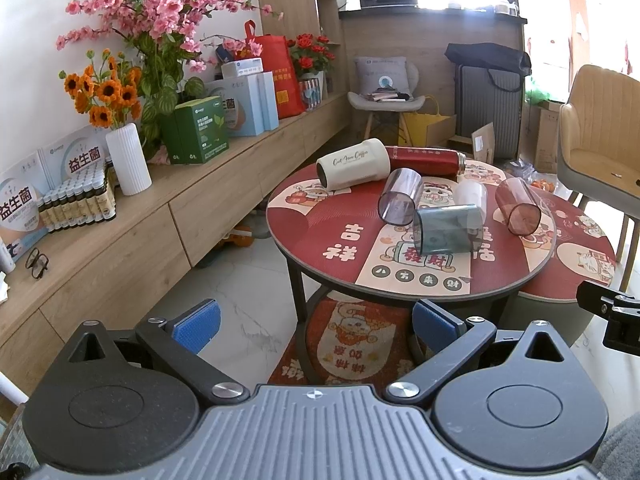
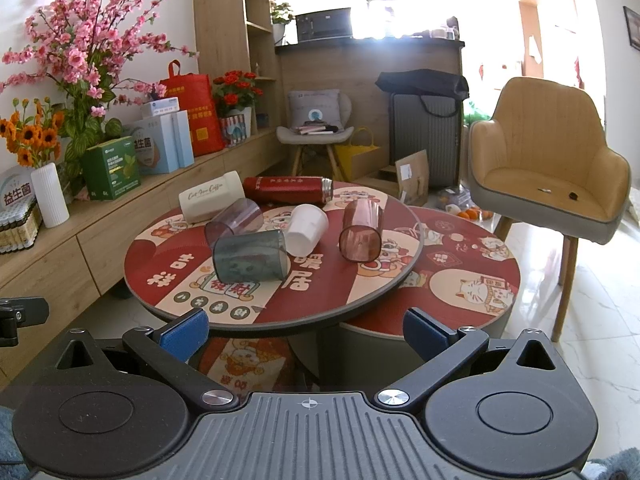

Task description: Flip cup upright

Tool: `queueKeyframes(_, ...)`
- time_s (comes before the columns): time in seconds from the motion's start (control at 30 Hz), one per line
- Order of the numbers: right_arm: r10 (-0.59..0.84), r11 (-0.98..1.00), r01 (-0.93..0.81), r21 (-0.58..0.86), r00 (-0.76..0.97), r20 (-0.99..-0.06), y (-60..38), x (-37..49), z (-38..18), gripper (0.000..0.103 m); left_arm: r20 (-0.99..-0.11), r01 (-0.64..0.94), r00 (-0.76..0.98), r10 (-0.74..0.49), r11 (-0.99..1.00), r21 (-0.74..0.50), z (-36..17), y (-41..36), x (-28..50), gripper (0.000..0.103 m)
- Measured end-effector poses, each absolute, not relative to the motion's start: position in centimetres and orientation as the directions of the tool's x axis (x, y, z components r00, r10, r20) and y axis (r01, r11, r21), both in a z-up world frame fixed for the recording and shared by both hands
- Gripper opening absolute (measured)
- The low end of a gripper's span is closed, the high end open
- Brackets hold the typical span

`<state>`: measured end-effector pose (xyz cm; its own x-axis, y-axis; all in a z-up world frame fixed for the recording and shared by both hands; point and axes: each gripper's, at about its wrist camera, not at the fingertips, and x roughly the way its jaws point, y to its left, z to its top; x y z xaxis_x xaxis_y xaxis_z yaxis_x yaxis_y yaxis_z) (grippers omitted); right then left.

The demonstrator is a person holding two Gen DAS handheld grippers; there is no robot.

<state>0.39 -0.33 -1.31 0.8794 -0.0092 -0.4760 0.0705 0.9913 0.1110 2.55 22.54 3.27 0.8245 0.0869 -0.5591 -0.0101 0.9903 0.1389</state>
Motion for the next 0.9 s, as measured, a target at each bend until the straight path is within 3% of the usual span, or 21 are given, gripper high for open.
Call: queueKeyframes(0.9,-0.007,0.991,0.074,0.113,0.866,-0.499,-0.4,0.7,-2.6,0.103,-0.58,-0.002,0.811,0.074,0.992,0.124,2.8,22.7,3.2,0.103)
